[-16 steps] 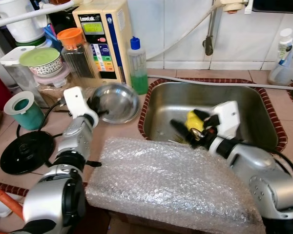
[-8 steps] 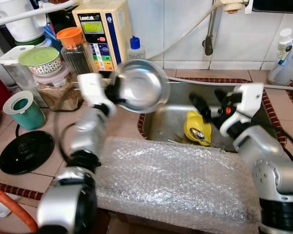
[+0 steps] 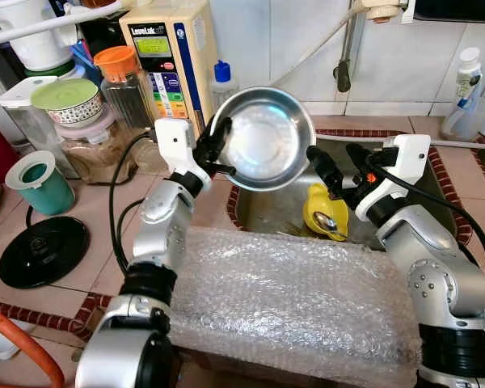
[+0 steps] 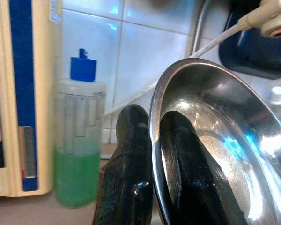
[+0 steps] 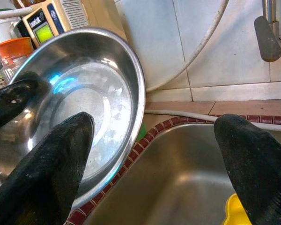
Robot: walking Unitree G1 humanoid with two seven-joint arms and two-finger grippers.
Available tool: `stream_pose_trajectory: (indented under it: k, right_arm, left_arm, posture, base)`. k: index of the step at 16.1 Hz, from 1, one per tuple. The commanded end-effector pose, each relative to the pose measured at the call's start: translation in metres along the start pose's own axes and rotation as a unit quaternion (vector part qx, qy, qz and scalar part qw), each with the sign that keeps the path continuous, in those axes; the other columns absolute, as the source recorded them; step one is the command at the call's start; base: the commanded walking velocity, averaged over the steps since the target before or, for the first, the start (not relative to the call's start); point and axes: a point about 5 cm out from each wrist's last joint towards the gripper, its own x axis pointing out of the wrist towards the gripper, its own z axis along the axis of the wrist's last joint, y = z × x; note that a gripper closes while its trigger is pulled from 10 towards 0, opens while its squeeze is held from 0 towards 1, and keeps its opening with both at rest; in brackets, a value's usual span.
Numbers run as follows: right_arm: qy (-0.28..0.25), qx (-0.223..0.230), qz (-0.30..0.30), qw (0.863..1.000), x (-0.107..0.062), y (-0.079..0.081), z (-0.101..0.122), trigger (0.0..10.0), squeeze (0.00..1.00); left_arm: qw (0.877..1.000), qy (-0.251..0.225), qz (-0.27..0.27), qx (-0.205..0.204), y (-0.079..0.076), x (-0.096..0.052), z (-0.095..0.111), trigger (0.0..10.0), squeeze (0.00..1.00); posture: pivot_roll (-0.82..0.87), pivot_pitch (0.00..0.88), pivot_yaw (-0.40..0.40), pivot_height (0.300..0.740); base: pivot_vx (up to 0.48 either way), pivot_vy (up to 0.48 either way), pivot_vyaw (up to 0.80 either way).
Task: Kitchen organization
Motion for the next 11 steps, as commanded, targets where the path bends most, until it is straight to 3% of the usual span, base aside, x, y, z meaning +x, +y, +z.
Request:
stream_pose_trajectory:
  k: [1,3,4,11]
  right_arm:
    - [-0.010,-0.012,0.003,1.000,0.004,0.003,0.004,10.0,0.00]
    - [-0.022,-0.027,-0.013,0.999,0.007,0.000,0.009,10.0,0.00]
    - [-0.030,-0.028,-0.022,0.999,0.008,-0.004,0.011,10.0,1.00]
    - [-0.041,-0.039,-0.022,0.998,0.007,-0.008,0.013,10.0,1.00]
  left_arm:
    - [1.000,-0.008,-0.009,-0.005,-0.004,-0.001,0.003,0.0,0.00]
    - [1.000,-0.009,-0.013,-0.005,-0.008,-0.001,0.004,0.0,0.00]
    - [1.000,-0.009,-0.016,-0.005,-0.009,-0.001,0.004,0.0,0.00]
    - [0.999,-0.015,-0.032,-0.026,-0.017,-0.002,0.005,0.0,0.00]
  posture:
    - [-0.04,0.000,0.113,0.740]
    - [-0.04,0.000,0.114,0.740]
    - [-0.04,0.000,0.115,0.740]
    - [-0.05,0.000,0.116,0.740]
  base:
    - [0.000,0.000,0.00]
    - [0.000,0.000,0.00]
    - [0.000,0.000,0.00]
    - [0.000,0.000,0.00]
